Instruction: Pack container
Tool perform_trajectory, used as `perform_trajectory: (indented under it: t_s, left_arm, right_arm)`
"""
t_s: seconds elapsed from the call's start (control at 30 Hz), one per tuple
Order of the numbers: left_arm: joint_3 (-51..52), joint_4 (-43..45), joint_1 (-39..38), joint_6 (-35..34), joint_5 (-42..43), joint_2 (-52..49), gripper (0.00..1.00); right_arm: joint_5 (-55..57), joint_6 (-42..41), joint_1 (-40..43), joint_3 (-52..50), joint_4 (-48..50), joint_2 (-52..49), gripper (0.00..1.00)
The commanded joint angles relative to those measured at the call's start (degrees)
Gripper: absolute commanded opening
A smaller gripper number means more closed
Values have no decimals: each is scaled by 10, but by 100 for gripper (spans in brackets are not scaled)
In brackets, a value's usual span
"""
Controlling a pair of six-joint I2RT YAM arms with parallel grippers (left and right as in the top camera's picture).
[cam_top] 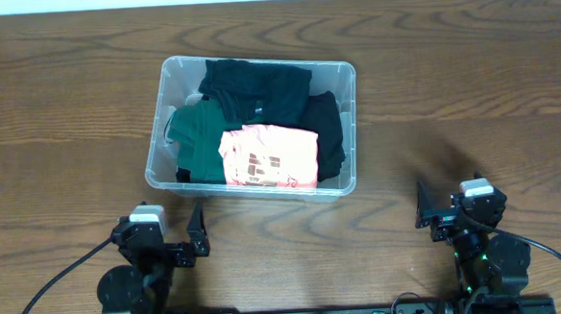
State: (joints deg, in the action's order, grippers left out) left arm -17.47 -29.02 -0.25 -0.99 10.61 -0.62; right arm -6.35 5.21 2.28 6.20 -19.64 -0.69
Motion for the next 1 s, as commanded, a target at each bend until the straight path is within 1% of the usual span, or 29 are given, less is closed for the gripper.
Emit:
perform_trajectory:
  t_s: [0.0,0.33,0.97]
  left_arm:
    - [25,18,-5,10,7,5,98]
    - [101,40,-5,10,8,5,98]
    - [103,43,-5,10,5,5,98]
  right_arm:
    - [5,-4,-4,-2,1,4,99]
    - [5,-4,-4,-2,1,4,99]
    - [5,-4,-4,-2,1,4,99]
